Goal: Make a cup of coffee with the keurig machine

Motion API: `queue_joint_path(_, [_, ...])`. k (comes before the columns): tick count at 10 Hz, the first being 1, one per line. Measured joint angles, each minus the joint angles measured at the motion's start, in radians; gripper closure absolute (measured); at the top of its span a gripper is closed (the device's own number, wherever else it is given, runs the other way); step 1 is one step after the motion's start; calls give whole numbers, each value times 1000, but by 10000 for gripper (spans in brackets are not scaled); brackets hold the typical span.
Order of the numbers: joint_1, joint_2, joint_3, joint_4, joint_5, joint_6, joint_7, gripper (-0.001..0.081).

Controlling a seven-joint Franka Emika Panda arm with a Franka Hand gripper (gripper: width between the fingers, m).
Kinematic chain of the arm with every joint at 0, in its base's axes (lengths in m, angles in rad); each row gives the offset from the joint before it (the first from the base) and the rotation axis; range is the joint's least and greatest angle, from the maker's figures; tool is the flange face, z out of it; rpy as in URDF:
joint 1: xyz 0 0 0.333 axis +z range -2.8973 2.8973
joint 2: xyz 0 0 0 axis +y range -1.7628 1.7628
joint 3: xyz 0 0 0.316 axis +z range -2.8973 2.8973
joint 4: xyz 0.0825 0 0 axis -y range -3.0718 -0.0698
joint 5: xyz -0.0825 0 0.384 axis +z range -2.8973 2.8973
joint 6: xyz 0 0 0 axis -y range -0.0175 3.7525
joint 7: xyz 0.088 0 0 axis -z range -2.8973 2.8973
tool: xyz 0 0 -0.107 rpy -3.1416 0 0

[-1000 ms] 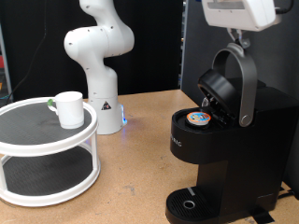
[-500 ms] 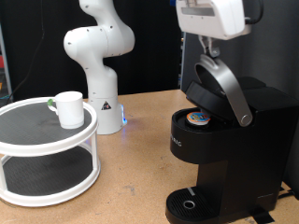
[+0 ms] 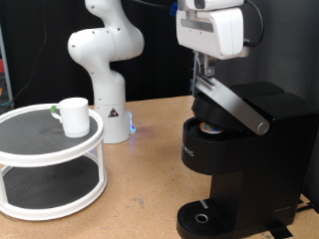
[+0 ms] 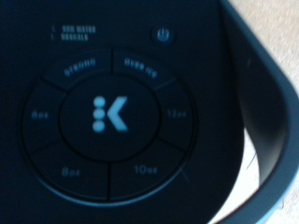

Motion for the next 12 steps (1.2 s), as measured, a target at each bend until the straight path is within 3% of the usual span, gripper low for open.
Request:
queue_joint_path(2, [-9,23,-1,-26,-39,1,7,804])
queue_joint_path(5, [-9,74,4,-92,-56,91,26,804])
queue_joint_path(12, [-10,81,4,-106,-60,127,28,804])
